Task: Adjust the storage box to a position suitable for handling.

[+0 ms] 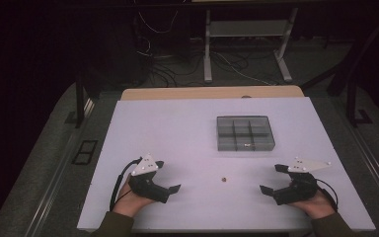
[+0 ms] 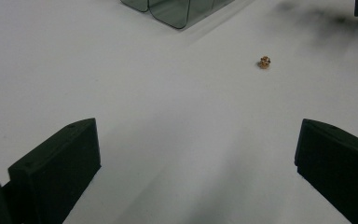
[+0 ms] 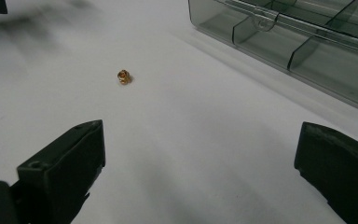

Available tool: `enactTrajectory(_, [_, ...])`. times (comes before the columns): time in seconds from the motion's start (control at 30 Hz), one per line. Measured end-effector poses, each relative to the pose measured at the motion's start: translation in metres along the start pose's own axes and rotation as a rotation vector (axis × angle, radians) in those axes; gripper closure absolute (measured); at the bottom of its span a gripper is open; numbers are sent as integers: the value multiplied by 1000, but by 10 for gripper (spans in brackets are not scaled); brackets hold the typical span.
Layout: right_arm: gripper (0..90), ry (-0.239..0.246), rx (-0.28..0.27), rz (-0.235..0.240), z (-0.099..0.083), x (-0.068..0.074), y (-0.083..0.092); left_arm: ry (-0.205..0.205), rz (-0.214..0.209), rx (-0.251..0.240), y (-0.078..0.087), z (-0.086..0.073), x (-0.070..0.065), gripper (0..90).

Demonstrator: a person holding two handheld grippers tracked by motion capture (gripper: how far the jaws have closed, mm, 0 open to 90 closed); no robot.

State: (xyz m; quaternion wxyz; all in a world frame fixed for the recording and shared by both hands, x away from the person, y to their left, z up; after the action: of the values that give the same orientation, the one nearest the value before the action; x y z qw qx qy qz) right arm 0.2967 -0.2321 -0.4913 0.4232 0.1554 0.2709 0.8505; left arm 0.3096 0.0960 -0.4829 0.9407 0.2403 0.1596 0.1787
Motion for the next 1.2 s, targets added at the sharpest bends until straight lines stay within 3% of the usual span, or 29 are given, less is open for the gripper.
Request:
enactTrajectory(0.3, [16, -15, -3, -25, 2, -7, -1, 8, -1, -5, 0, 1, -1, 0])
enactTrajectory(0.53, [16, 2, -11, -48, 7, -12, -2, 6, -6, -9, 1, 0, -4, 0])
enactTrajectory(0.93, [16, -8, -35, -26, 15, -20, -4, 1, -13, 1, -2, -1, -4, 0])
enactTrajectory(1.2, [16, -20, -49, -36, 21, -28, -5, 4, -12, -5, -1, -1, -4, 0])
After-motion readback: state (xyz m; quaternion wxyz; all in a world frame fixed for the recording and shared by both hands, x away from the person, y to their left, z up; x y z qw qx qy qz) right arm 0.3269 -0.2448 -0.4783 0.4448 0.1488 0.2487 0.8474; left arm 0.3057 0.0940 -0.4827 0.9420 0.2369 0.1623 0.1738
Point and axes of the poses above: each handheld gripper's, and its own axes: y roughly backward along the jaws, z roughly out of its top, x roughly to its left, the point moved 9 cm from there along -y, roughly forward along the jaws, and after that the axes turned 12 degrees about -z, right-handed, at the moved point
